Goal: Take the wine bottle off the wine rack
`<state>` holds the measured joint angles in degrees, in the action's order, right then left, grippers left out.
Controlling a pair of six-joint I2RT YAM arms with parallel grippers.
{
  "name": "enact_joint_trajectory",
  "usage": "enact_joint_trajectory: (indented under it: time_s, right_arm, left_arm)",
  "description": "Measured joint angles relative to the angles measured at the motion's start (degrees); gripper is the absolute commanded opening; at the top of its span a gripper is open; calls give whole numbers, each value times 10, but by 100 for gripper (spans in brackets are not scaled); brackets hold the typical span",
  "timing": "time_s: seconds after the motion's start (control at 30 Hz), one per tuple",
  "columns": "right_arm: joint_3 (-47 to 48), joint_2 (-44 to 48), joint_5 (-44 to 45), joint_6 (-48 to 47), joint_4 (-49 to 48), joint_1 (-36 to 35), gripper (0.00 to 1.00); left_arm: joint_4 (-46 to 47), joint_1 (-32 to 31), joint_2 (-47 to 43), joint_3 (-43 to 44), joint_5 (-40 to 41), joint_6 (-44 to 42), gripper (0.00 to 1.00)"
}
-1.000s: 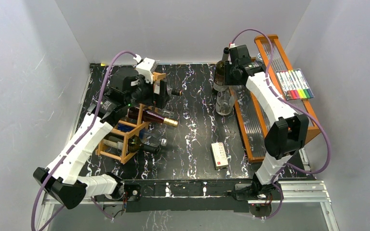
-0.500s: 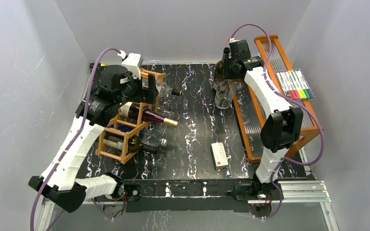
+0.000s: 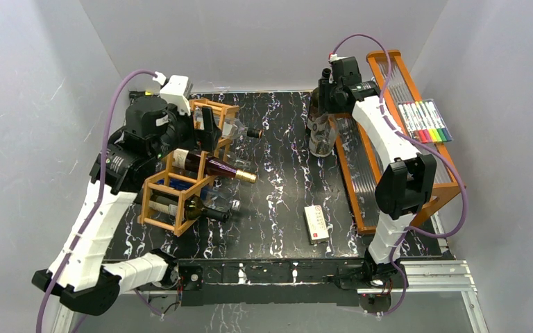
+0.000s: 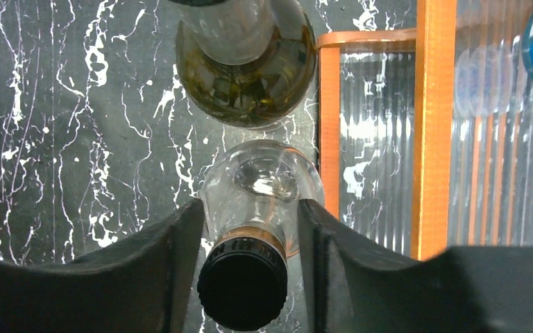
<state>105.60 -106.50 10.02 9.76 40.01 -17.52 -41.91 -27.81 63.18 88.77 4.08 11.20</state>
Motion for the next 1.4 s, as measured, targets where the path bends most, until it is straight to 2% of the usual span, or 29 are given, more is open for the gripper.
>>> enact_joint_trajectory:
  time_s: [0.17,0.3,0.47,0.67,0.77,1.0,1.2,1.4]
  right_arm:
    - [5,3,-15,6,-5,0,89]
    - [5,21,-26,8,10,0,98]
    - [-23,102,-62,18,23,0,98]
    - [-127,243,-160,48,0,-4,98]
    - [-189,273,-209,70,-28,-27,98]
    - [-306,233,-294,128,-117,-177,98]
    - [-310,174,-334,151,-177,-250,98]
    - [-309,158,-346,156,-208,-314,98]
  left_arm:
    - [-7,0,18,8,-71,7,98]
    - [6,0,10,4,-119,28,98]
    - [34,0,-17,-15,-149,49,98]
    - [54,0,-41,-38,-158,34,98]
    - [57,0,-47,-54,-154,31,98]
    - [59,0,-47,-71,-134,34,98]
    - [59,0,-62,-81,-108,40,98]
    - [51,0,-87,-87,-60,50,98]
